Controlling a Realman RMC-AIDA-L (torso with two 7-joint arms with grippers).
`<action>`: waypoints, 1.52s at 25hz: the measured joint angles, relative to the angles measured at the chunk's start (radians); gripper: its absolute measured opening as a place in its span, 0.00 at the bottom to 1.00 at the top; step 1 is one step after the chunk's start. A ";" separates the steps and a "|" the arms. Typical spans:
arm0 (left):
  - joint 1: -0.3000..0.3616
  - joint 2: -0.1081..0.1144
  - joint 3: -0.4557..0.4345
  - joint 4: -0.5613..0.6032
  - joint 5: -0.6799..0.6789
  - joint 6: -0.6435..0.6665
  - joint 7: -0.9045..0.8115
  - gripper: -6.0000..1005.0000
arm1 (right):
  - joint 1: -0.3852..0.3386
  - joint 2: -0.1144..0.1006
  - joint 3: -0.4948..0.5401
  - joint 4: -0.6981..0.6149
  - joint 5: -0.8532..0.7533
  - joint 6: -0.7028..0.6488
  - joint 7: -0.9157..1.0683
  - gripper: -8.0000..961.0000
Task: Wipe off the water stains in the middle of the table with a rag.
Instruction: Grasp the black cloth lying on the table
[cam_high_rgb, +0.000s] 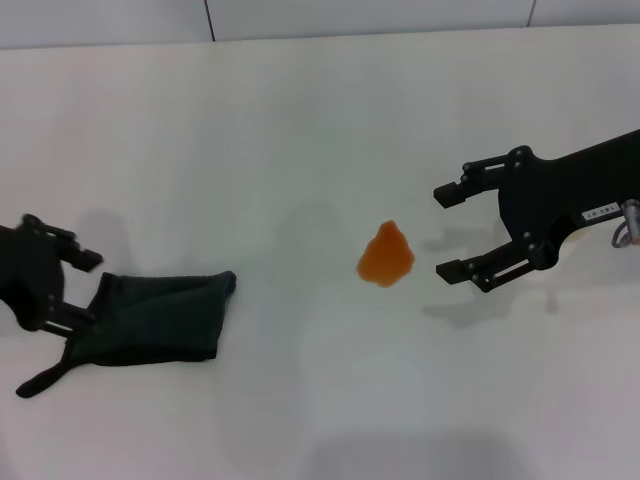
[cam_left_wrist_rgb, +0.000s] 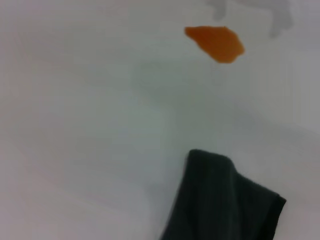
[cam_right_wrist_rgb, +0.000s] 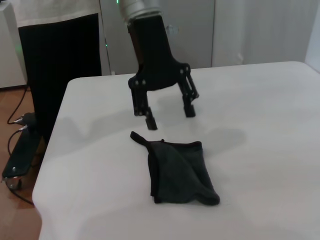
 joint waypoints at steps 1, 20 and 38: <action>0.000 -0.001 0.017 -0.008 0.002 -0.009 -0.003 0.72 | 0.000 0.000 0.000 0.000 0.000 0.000 0.000 0.89; -0.008 -0.002 0.151 -0.158 0.017 -0.194 -0.030 0.46 | -0.010 -0.001 0.000 0.007 -0.004 0.027 -0.004 0.90; -0.058 -0.004 0.192 -0.247 0.018 -0.233 -0.053 0.24 | -0.010 0.001 -0.001 0.016 0.002 0.048 -0.013 0.90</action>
